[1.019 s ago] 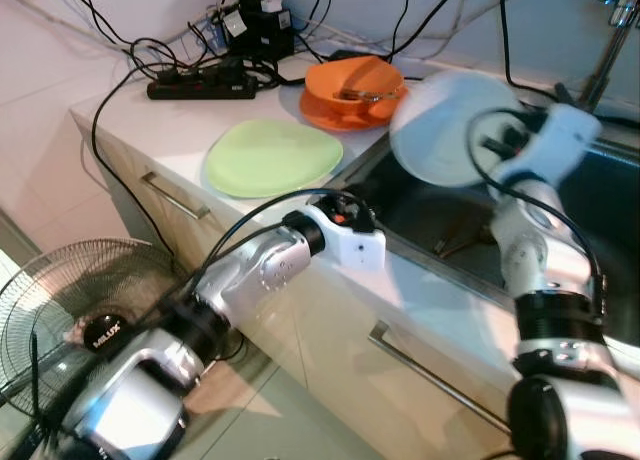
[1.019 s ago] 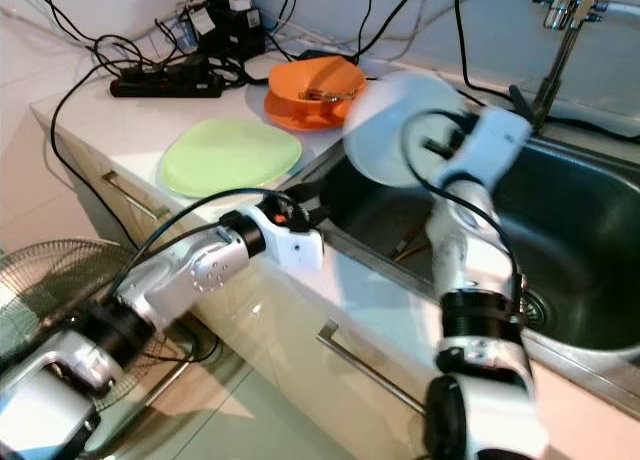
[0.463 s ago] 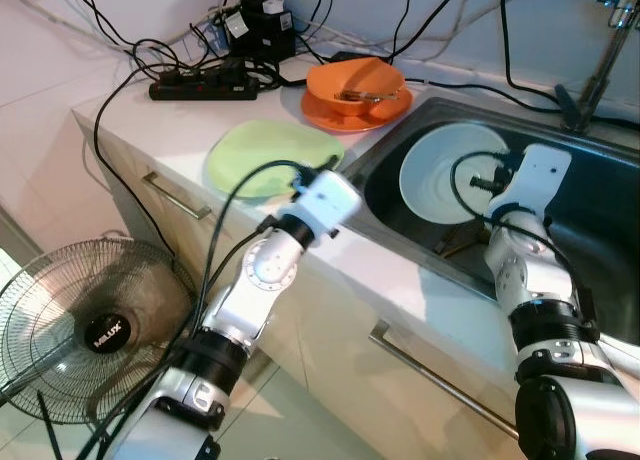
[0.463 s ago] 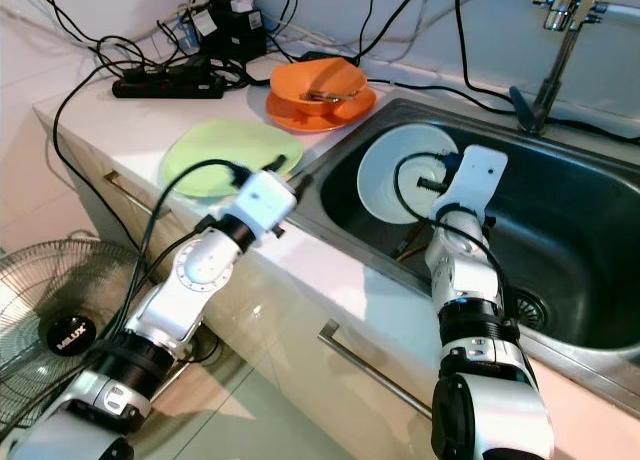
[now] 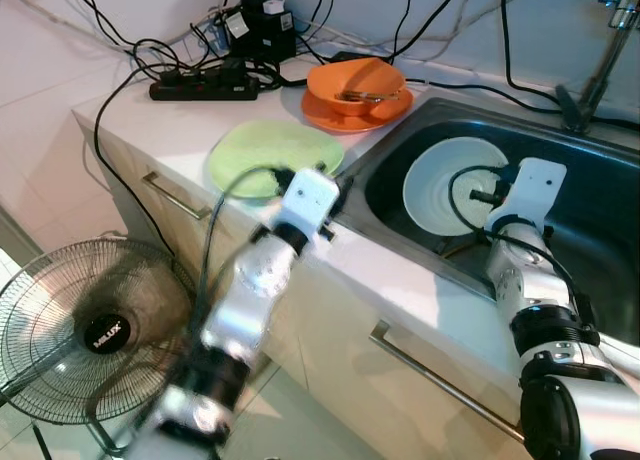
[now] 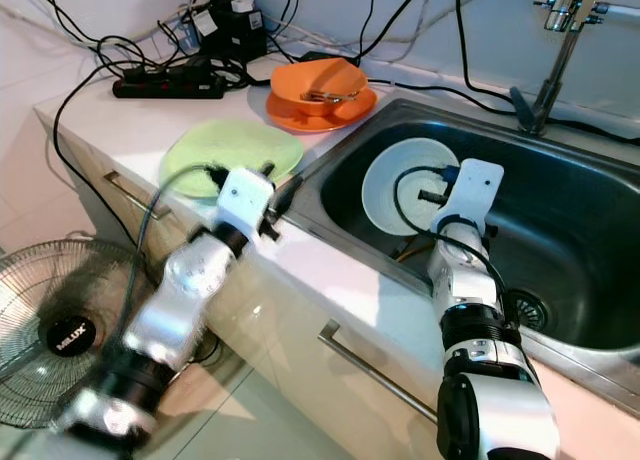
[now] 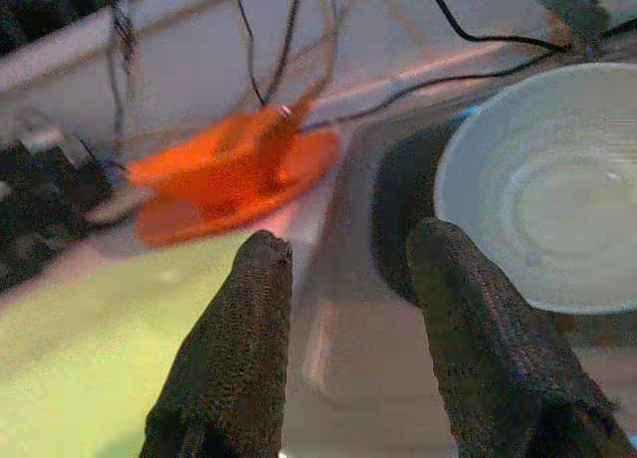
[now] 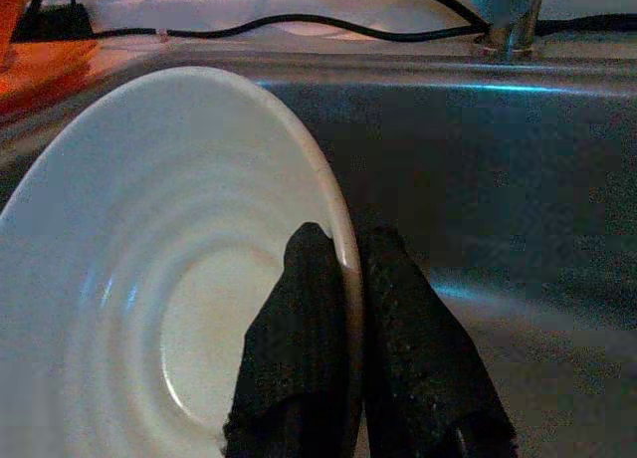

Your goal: Kitchen organization

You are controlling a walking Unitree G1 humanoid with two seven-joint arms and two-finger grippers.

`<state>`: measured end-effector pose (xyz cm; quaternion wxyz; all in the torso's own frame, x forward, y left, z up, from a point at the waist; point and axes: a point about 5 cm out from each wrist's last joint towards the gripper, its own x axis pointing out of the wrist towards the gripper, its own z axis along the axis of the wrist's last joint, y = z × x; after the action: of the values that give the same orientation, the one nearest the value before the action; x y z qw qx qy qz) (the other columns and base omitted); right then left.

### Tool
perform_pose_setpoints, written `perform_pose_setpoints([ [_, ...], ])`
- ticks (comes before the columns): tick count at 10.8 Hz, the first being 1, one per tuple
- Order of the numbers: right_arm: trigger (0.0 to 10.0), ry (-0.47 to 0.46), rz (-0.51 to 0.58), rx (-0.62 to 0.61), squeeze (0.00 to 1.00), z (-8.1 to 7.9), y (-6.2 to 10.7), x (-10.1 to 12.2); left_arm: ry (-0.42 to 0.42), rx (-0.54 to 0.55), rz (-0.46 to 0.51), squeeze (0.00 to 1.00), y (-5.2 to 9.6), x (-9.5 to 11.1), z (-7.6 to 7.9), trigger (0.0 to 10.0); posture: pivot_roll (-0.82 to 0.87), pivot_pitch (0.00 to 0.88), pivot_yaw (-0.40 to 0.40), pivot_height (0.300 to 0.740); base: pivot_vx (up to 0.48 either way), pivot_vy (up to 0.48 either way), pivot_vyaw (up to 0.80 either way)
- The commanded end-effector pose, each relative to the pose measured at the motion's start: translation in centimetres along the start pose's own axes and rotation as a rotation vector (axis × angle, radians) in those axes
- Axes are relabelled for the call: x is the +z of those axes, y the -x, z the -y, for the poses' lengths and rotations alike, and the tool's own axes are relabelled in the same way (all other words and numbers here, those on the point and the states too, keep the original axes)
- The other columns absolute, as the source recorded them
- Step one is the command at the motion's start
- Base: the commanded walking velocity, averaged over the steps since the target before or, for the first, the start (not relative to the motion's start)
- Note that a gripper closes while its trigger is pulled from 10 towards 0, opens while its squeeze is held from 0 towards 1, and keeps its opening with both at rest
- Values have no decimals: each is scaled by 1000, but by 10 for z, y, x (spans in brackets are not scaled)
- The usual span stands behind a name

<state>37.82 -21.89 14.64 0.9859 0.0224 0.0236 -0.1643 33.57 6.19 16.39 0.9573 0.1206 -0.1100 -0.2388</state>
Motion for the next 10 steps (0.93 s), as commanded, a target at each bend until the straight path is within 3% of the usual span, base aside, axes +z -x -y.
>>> perform_pose_setpoints([
  [1, 10000, 4, 58, 5, 0, -1, -4, 15, 4, -10, -15, 0, 2, 0, -1, 10000, 157, 0, 59, 740, 0, 0, 0],
  [2, 10000, 11, 57, 6, 0, -1, -6, 15, 73, -36, -59, 0, 6, -7, 7, 10000, 160, 0, 61, 740, 0, 0, 0],
  [10, 10000, 59, -15, 67, 27, -15, -6, 2, 61, -15, -102, 0, 7, -7, 4, 10000, 176, 0, 63, 740, 0, 0, 0],
])
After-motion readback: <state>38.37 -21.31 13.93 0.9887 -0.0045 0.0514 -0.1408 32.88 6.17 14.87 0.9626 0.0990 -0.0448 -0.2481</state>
